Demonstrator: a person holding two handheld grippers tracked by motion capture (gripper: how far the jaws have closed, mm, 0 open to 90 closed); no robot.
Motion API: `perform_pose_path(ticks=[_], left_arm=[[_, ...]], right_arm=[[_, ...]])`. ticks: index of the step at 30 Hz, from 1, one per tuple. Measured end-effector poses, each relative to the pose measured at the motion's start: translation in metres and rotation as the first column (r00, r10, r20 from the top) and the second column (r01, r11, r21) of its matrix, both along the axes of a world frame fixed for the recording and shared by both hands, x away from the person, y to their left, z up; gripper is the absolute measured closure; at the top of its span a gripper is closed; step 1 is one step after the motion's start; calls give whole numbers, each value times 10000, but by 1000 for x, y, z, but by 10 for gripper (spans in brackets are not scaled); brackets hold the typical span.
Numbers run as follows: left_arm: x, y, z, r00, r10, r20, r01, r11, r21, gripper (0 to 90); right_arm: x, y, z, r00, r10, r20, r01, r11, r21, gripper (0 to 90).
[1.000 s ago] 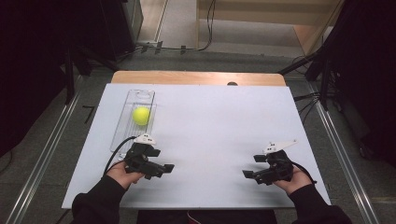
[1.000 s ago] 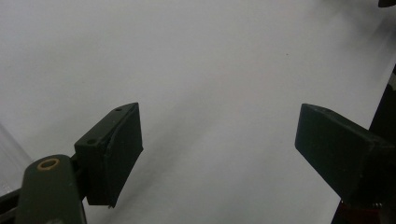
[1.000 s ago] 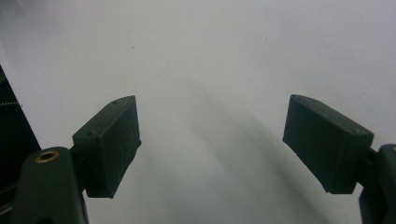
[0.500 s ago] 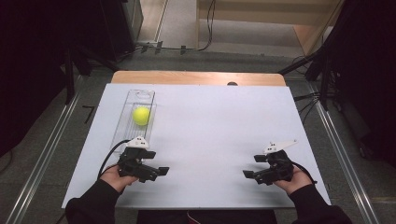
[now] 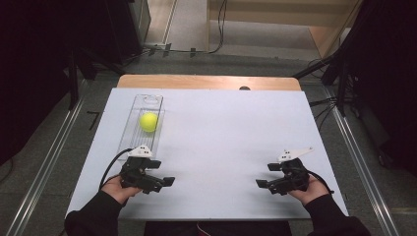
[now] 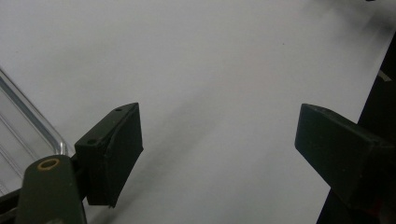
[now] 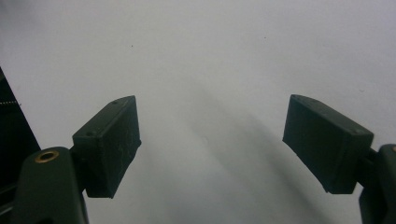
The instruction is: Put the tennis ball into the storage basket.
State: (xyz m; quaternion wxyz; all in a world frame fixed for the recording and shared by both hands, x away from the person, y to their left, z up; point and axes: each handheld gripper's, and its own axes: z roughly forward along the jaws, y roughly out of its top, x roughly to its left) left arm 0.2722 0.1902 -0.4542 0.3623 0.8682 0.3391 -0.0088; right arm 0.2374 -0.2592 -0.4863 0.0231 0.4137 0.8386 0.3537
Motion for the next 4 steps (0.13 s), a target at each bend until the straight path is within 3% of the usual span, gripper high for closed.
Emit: perform_pose_path(ticks=[4], left_arm=[[-1,-1,0,9999,-46,148,46,10000,-7,153]], right_arm=[[0,0,0,10000,-3,9,3,10000,-10,169]])
